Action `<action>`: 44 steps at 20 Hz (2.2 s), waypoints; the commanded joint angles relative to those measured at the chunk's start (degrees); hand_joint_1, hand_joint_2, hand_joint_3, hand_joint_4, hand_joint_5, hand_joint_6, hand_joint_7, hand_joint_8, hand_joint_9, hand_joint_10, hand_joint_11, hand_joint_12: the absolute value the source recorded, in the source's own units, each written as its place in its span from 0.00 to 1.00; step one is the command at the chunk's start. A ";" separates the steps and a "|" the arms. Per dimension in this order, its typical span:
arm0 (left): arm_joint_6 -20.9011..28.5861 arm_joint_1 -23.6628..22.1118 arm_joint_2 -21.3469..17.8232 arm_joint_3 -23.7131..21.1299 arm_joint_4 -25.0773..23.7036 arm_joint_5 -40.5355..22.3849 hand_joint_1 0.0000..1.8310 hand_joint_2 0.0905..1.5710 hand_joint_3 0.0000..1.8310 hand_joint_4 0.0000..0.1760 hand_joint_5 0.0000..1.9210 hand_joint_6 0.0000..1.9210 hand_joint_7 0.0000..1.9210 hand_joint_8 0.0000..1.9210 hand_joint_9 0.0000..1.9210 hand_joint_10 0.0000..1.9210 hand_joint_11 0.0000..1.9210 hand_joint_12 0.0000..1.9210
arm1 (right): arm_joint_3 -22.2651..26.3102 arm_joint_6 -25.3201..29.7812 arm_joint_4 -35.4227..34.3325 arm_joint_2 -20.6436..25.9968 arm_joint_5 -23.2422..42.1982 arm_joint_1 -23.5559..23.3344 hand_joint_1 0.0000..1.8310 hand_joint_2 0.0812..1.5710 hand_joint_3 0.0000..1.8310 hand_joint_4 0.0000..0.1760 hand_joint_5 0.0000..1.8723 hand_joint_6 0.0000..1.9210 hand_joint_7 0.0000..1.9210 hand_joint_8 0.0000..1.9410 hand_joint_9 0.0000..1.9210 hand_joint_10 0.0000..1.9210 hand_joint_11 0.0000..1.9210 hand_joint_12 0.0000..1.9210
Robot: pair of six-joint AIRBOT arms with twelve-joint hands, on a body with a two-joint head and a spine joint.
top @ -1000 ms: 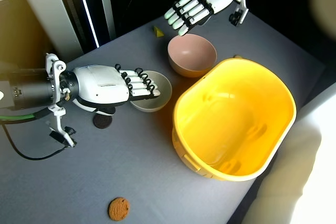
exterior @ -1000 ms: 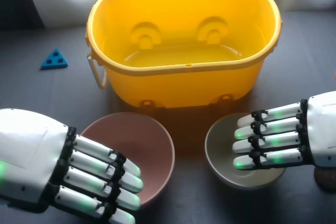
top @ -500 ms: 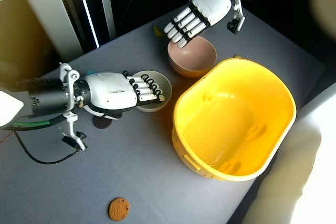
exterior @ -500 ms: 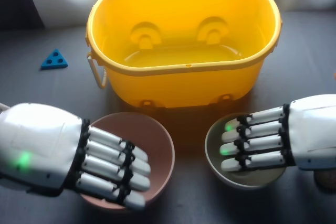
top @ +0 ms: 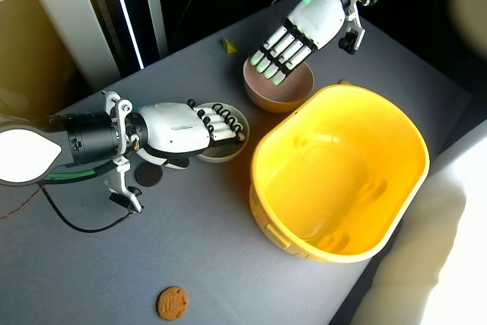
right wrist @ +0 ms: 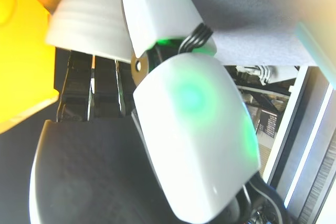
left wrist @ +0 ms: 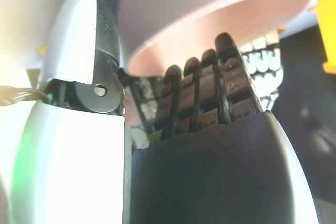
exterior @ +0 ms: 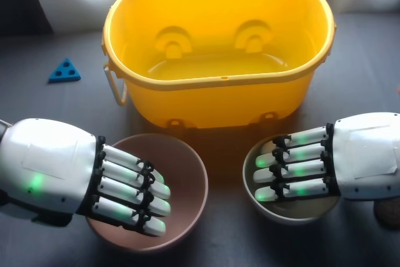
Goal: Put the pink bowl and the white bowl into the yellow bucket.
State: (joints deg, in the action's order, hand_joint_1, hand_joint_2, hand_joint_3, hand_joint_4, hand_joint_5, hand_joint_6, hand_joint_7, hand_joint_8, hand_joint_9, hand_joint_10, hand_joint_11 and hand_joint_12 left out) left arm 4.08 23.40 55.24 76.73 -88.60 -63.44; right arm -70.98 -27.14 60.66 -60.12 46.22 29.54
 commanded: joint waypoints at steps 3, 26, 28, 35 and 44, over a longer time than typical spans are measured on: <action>-0.07 0.40 0.00 0.83 3.23 -2.40 0.77 0.69 0.00 0.00 0.04 0.00 0.03 0.00 0.01 0.00 0.00 0.18 | -0.07 -0.88 -2.86 0.28 4.60 -0.20 0.84 0.67 0.00 0.00 0.03 0.00 0.00 0.00 0.00 0.00 0.00 0.17; -0.01 1.03 0.68 3.16 1.62 -1.35 0.79 0.69 0.00 0.00 0.03 0.00 0.02 0.00 0.01 0.00 0.00 0.18 | -1.00 -1.86 -3.66 -0.02 5.89 0.41 0.85 0.67 0.00 0.00 0.04 0.00 0.00 0.00 0.01 0.00 0.00 0.18; -0.02 1.02 0.69 3.16 1.62 -1.35 0.80 0.69 0.00 0.00 0.03 0.00 0.02 0.00 0.00 0.00 0.00 0.15 | -1.15 -1.86 -3.65 -0.01 6.21 0.43 0.84 0.67 0.00 0.00 0.04 0.00 0.00 0.00 0.01 0.00 0.00 0.22; -0.06 0.95 0.57 2.83 1.63 -1.20 0.68 0.74 0.00 0.00 0.41 0.03 0.40 0.02 0.38 0.03 0.14 0.52 | -1.22 -1.71 -3.64 0.00 6.53 0.52 0.66 0.73 0.00 0.00 0.34 0.03 0.32 0.02 0.30 0.05 0.06 0.63; -0.08 0.79 0.32 2.27 1.63 -1.14 0.76 0.66 0.00 0.00 0.51 0.45 0.60 0.39 0.52 0.54 0.36 0.57 | -1.81 -0.22 -2.19 0.44 8.94 0.78 0.75 0.70 0.00 0.00 0.44 0.63 0.49 0.49 0.51 0.58 0.42 0.55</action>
State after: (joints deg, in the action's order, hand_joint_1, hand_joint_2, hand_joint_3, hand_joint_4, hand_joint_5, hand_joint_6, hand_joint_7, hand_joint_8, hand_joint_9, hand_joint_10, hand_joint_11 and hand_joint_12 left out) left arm 4.19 24.47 56.25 79.20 -89.01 -62.63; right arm -72.60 -27.03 60.51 -60.36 51.66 30.24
